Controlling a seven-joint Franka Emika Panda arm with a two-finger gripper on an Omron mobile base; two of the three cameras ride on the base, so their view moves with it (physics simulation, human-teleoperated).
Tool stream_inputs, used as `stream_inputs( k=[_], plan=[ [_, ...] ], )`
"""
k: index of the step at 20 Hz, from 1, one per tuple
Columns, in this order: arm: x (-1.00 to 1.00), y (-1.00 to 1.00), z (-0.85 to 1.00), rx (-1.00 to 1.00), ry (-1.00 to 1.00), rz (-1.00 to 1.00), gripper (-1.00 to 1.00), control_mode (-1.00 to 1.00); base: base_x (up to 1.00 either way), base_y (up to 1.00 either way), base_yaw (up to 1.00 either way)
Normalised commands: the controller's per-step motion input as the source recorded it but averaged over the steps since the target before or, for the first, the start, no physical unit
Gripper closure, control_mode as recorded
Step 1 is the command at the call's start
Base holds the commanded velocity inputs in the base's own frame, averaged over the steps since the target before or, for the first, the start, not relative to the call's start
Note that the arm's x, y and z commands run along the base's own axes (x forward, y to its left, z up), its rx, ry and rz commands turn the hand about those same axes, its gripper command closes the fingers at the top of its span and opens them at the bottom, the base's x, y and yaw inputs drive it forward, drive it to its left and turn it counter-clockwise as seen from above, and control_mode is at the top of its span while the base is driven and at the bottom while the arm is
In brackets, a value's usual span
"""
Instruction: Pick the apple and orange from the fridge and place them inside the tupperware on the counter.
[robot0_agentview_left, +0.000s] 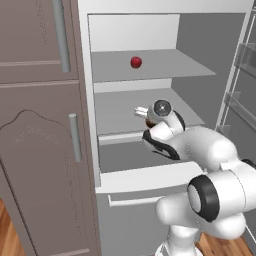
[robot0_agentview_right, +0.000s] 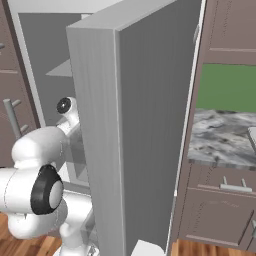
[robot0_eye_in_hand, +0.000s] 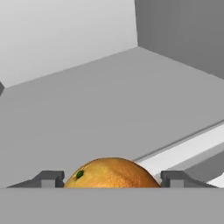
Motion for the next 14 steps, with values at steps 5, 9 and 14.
stream_inputs(
  k=[5, 9, 14],
  plan=[
    [-0.29, -0.11, 1.00, 0.00, 0.04, 0.09, 1.00, -1.00, 0.00, 0.00, 0.00],
    [-0.75, 0.16, 0.67, -0.05, 0.18, 0.19, 1.00, -1.00, 0.00, 0.00, 0.00],
    [-1.00, 0.36, 0.27, -0.12, 0.15, 0.27, 1.00, -1.00, 0.00, 0.00, 0.00]
  ],
)
